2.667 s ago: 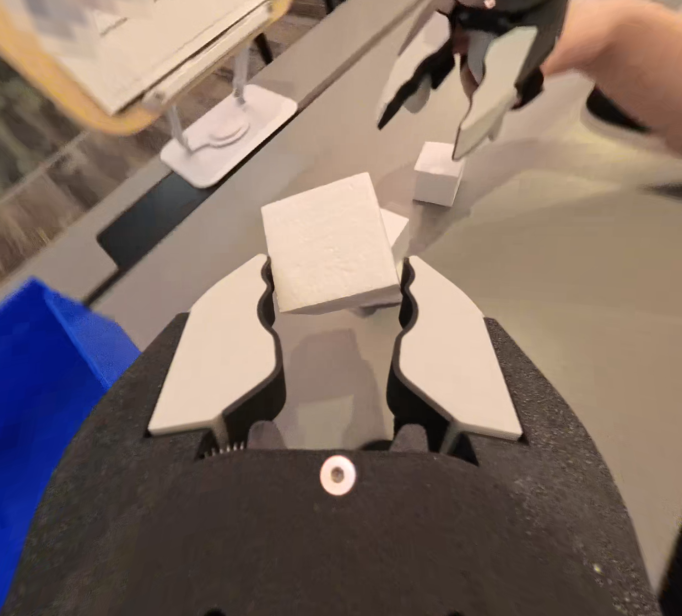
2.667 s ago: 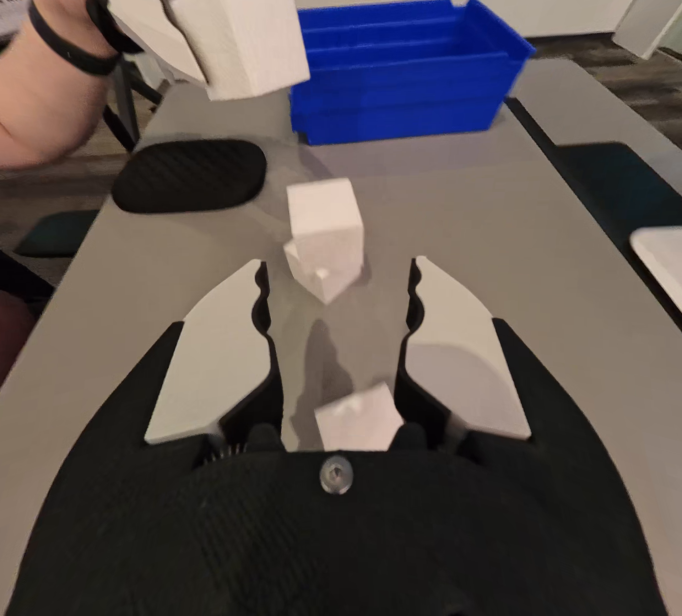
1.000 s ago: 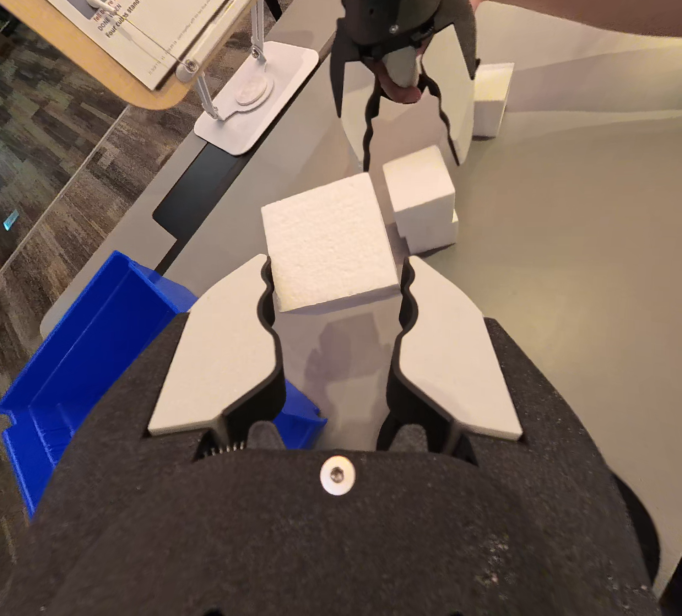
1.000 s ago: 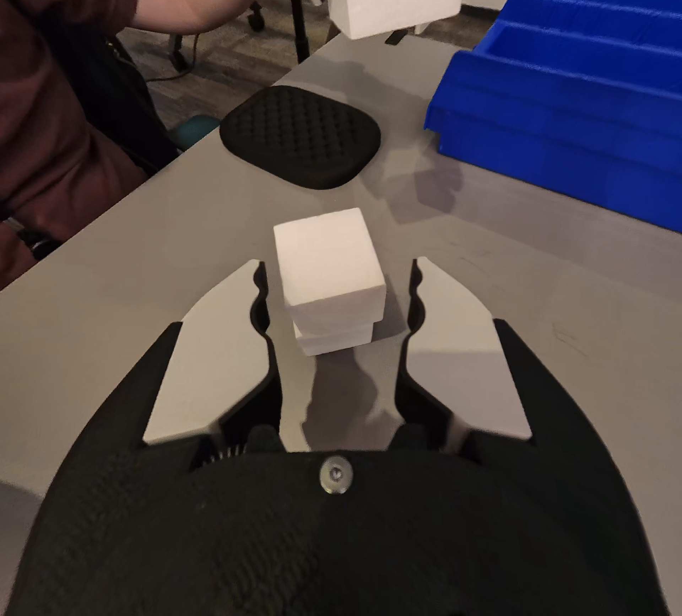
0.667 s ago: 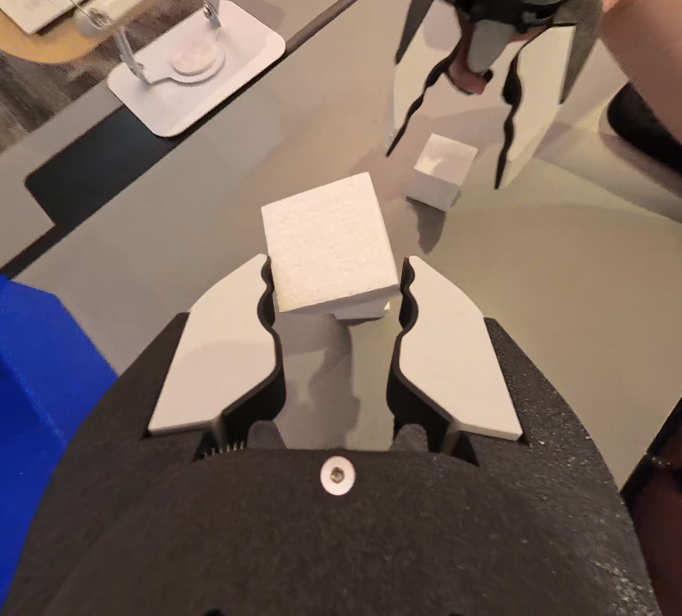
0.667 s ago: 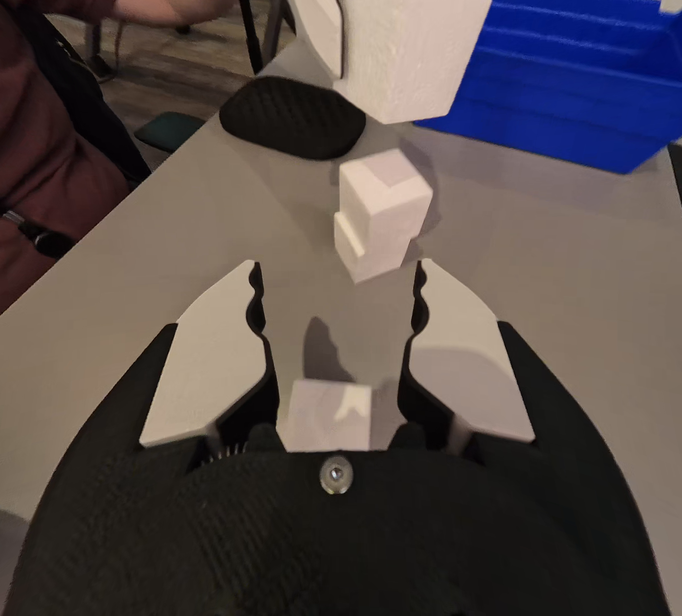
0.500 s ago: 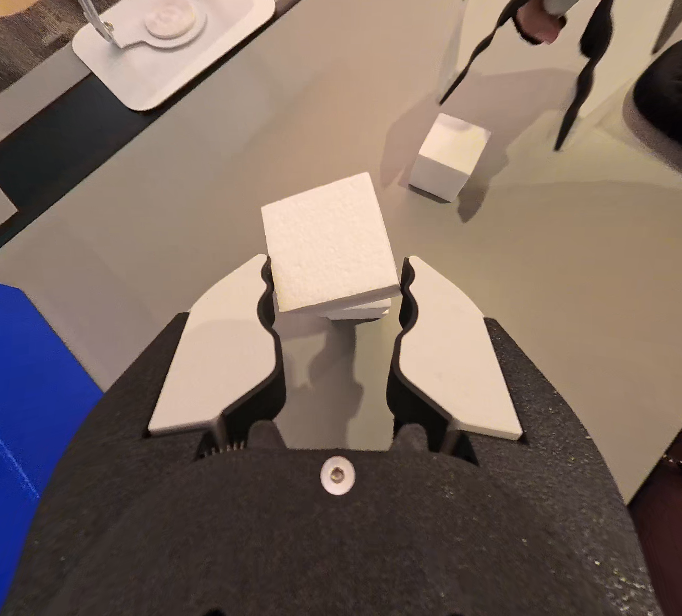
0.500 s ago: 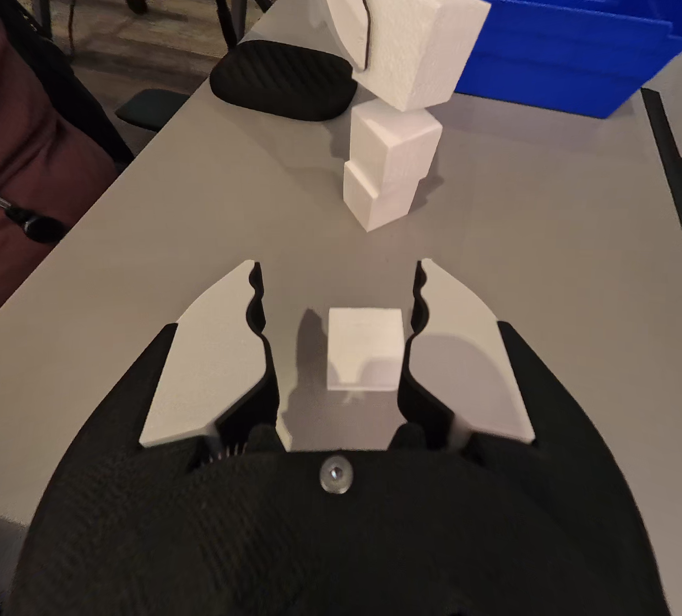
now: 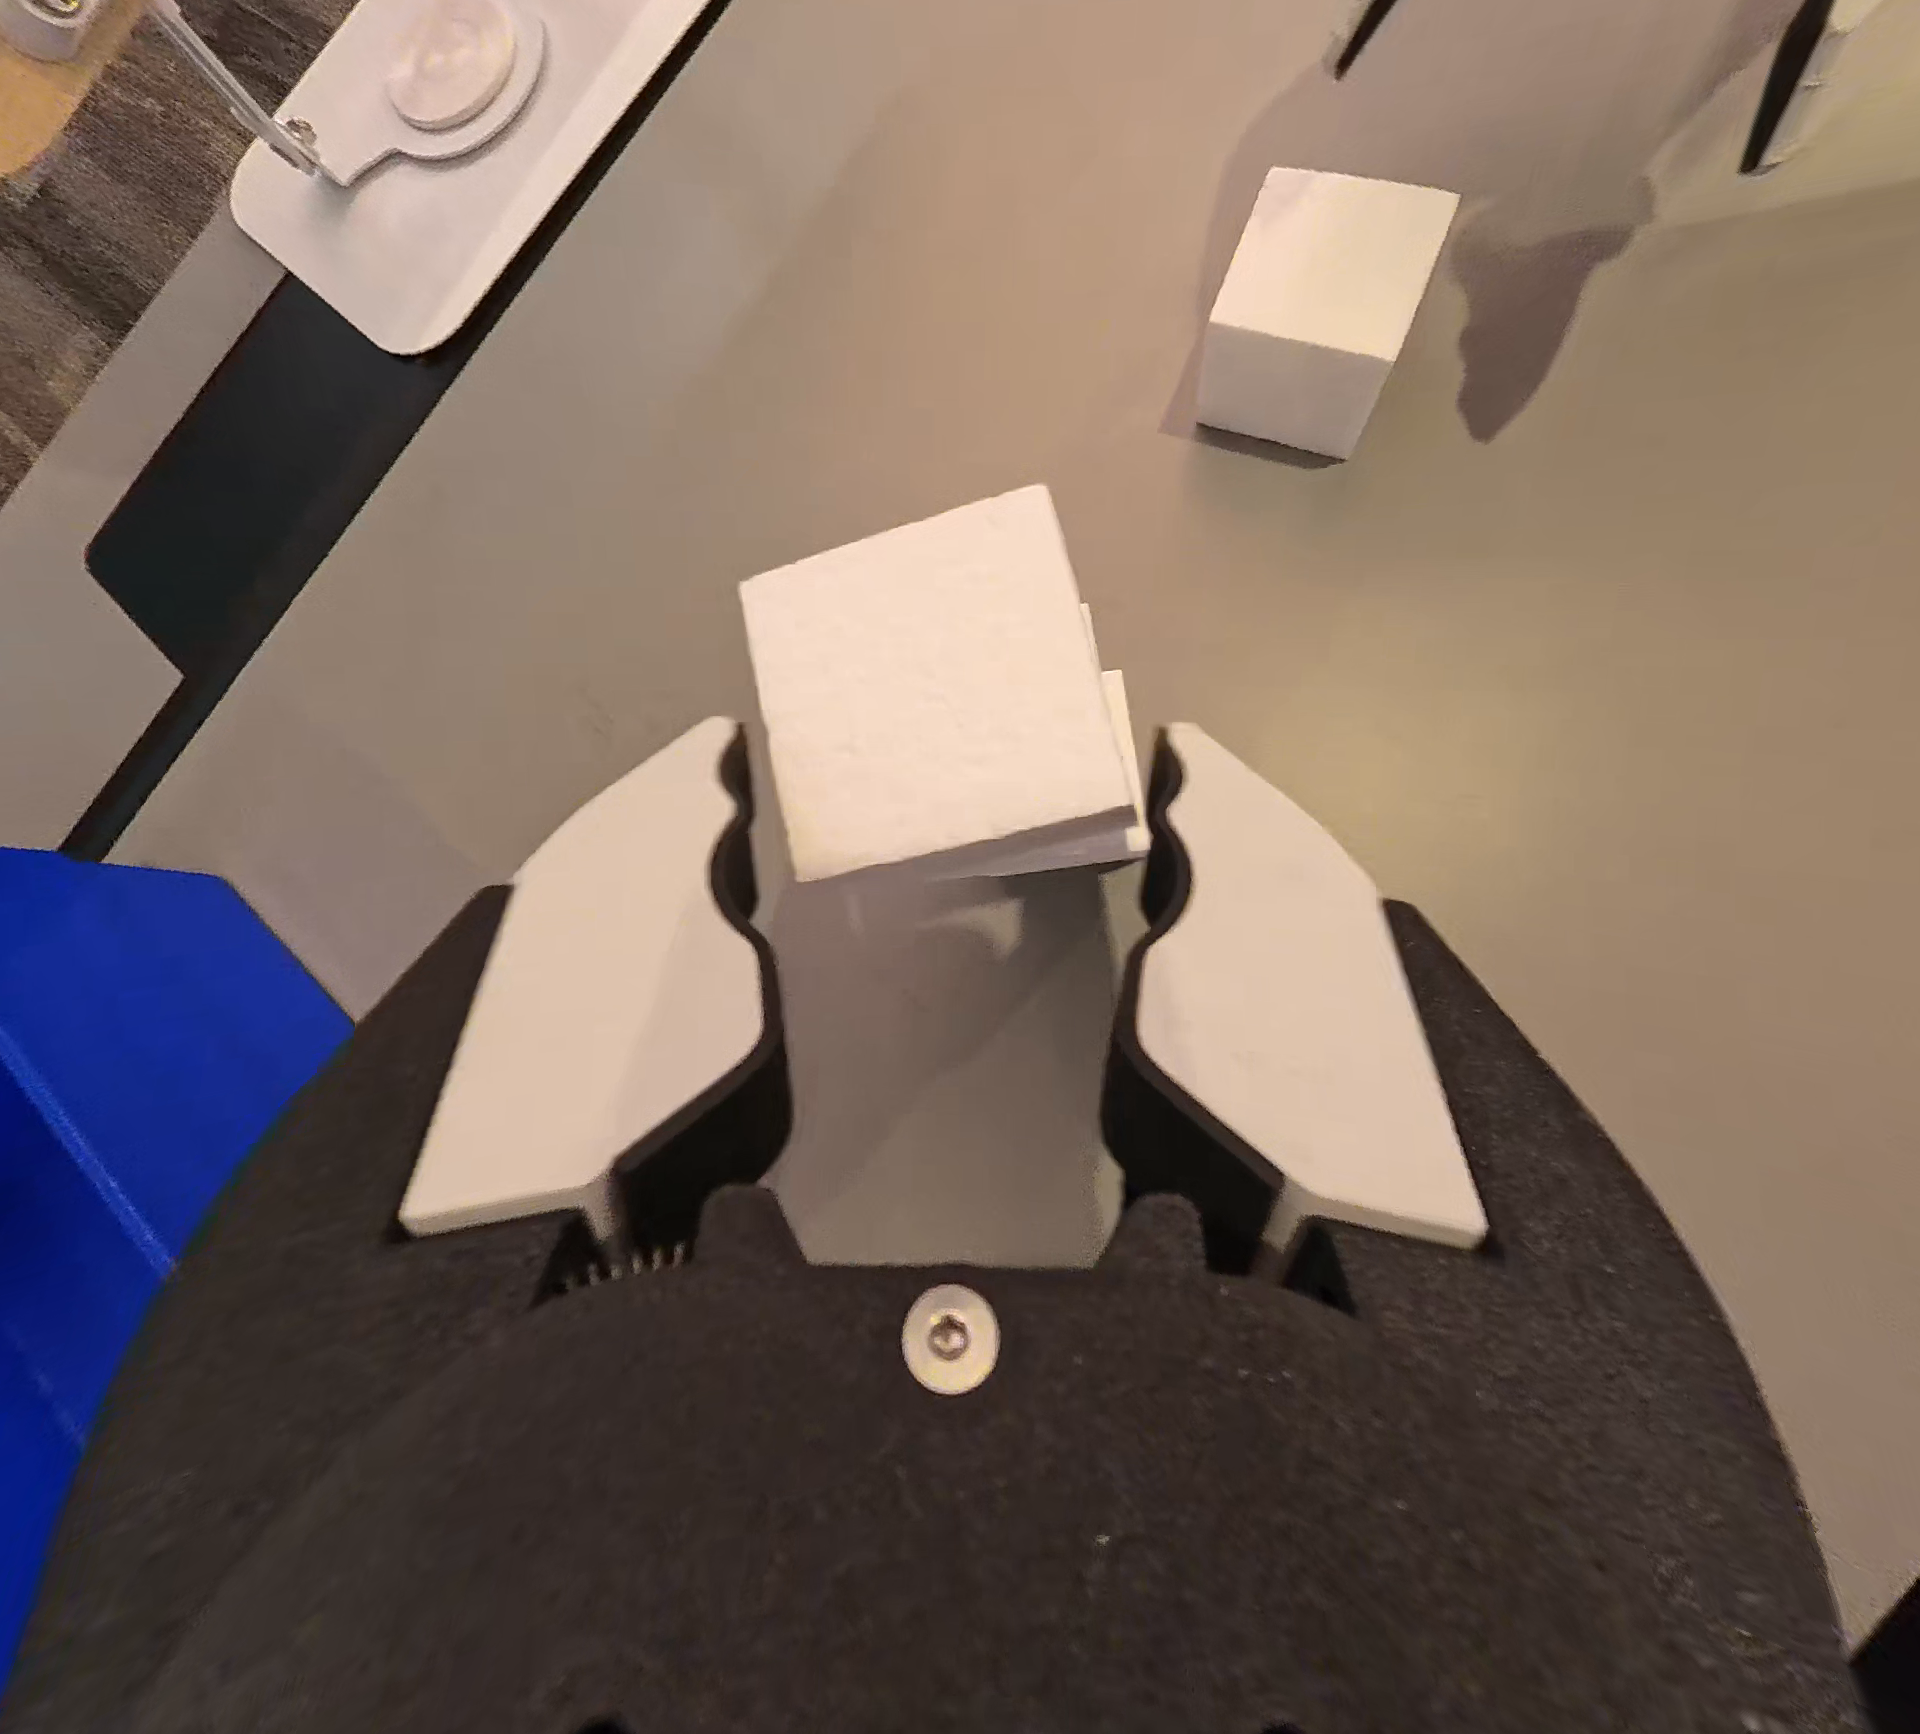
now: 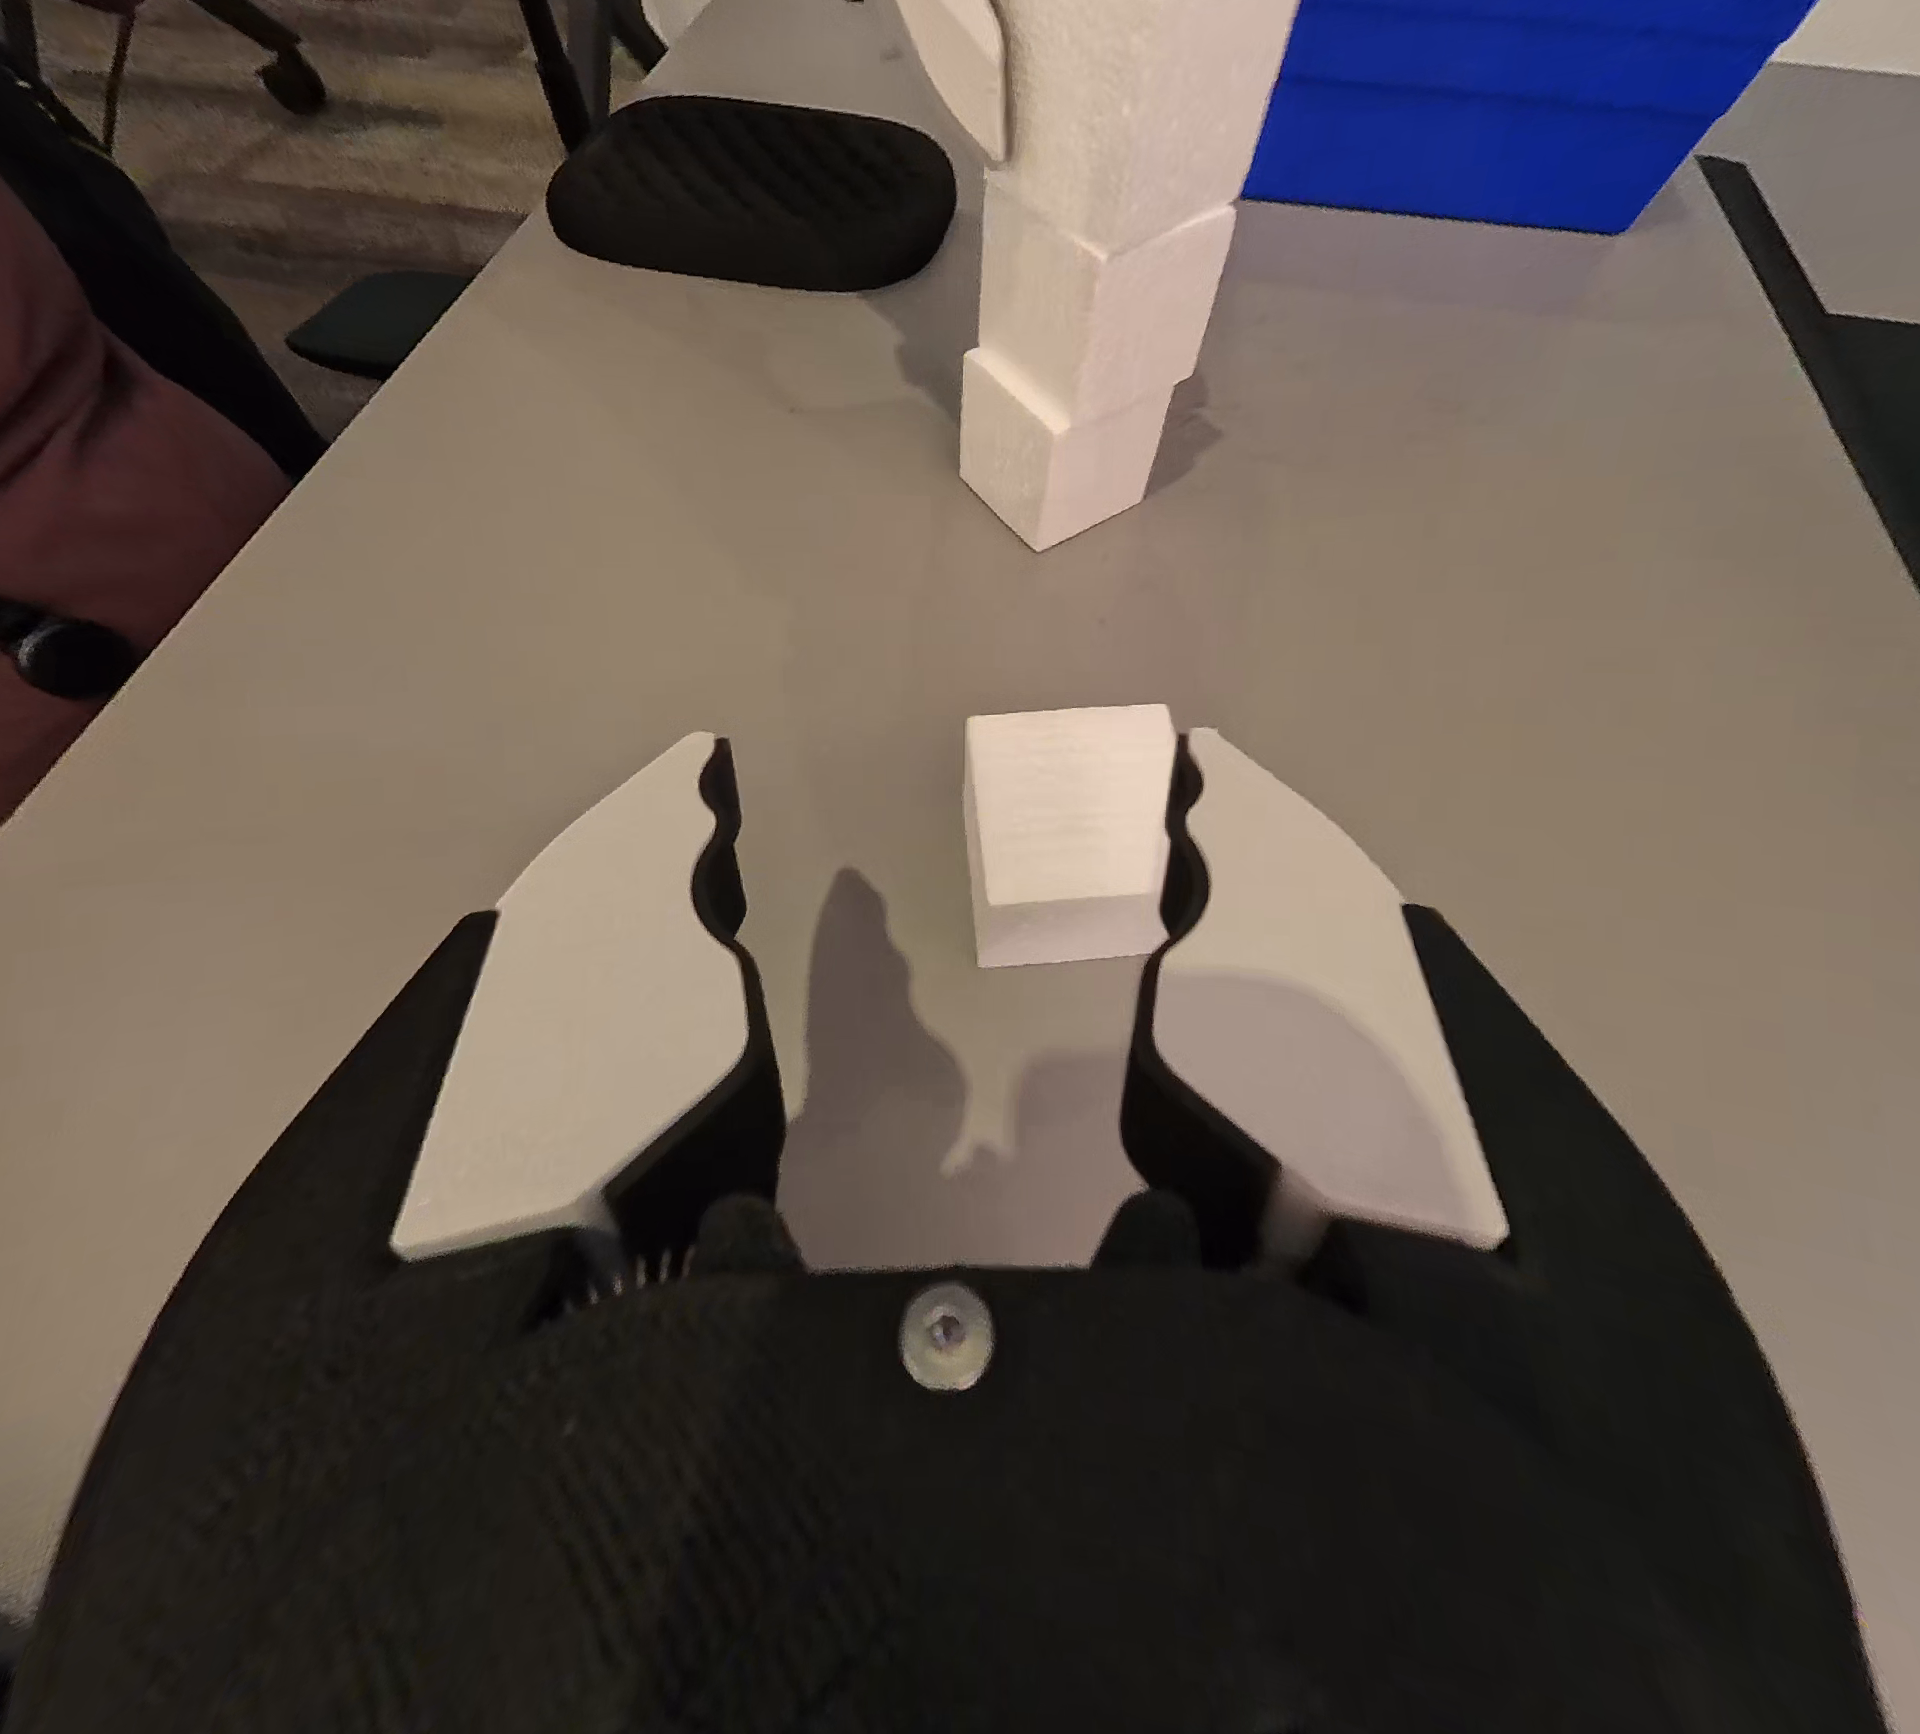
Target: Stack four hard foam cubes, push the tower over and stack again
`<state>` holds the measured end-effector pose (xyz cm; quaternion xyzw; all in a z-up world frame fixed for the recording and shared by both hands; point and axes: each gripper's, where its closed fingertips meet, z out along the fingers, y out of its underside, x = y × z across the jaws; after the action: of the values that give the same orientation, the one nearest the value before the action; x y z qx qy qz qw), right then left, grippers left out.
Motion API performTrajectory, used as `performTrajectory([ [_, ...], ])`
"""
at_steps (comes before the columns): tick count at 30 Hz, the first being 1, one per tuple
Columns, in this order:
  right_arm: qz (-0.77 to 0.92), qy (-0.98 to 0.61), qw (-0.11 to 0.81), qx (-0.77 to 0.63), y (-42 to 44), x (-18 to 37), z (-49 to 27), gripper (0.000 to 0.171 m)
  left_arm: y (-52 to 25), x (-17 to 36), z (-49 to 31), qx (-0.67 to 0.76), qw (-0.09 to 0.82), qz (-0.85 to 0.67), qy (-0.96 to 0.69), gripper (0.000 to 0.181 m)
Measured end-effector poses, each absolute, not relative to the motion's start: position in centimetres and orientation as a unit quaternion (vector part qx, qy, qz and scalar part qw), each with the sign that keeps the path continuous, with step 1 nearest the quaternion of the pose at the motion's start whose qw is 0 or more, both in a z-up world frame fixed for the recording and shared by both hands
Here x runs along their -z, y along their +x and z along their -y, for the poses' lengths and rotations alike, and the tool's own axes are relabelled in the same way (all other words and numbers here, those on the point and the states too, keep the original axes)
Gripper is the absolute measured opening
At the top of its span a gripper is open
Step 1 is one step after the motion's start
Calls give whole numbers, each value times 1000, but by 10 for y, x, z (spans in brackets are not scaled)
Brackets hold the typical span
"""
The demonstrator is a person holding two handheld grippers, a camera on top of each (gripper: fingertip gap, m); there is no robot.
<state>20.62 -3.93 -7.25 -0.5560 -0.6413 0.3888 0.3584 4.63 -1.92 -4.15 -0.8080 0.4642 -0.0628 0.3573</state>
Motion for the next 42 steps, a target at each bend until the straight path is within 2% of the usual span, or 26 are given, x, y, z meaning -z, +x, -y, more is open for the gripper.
performTrajectory([
  [1,634,-558,371,-386,206,73,35,83,46,42,19,63,357,-464,-808,82],
  [3,618,-562,398,-380,207,76,24,91,45,39,21,67,361,-470,-802,88],
  [7,605,-591,371,-385,210,108,16,92,38,16,26,80,405,-453,-790,91],
  [10,619,-601,340,-376,206,127,19,84,25,-4,32,89,440,-433,-781,88],
  [12,618,-604,338,-373,203,127,17,68,14,-12,36,96,455,-420,-779,88],
  [13,616,-602,339,-380,202,125,17,54,8,-14,38,99,461,-412,-780,88],
  [14,613,-603,335,-385,201,123,17,54,1,-16,40,101,467,-405,-780,88],
  [17,622,-598,338,-377,200,103,15,54,-19,-15,45,107,480,-381,-783,85],
  [22,637,-503,403,-422,148,-13,23,54,-48,2,49,110,482,-348,-797,84],
  [25,658,-457,367,-472,110,-50,32,54,-57,13,52,120,476,-336,-804,83],
  [29,693,-454,270,-490,73,-44,30,54,-63,19,61,127,472,-333,-807,83],
  [33,711,-448,224,-494,54,-37,24,54,-66,27,69,129,463,-337,-810,82],
  [42,751,-425,218,-456,46,-24,19,55,-57,37,75,146,461,-352,-801,82],
])
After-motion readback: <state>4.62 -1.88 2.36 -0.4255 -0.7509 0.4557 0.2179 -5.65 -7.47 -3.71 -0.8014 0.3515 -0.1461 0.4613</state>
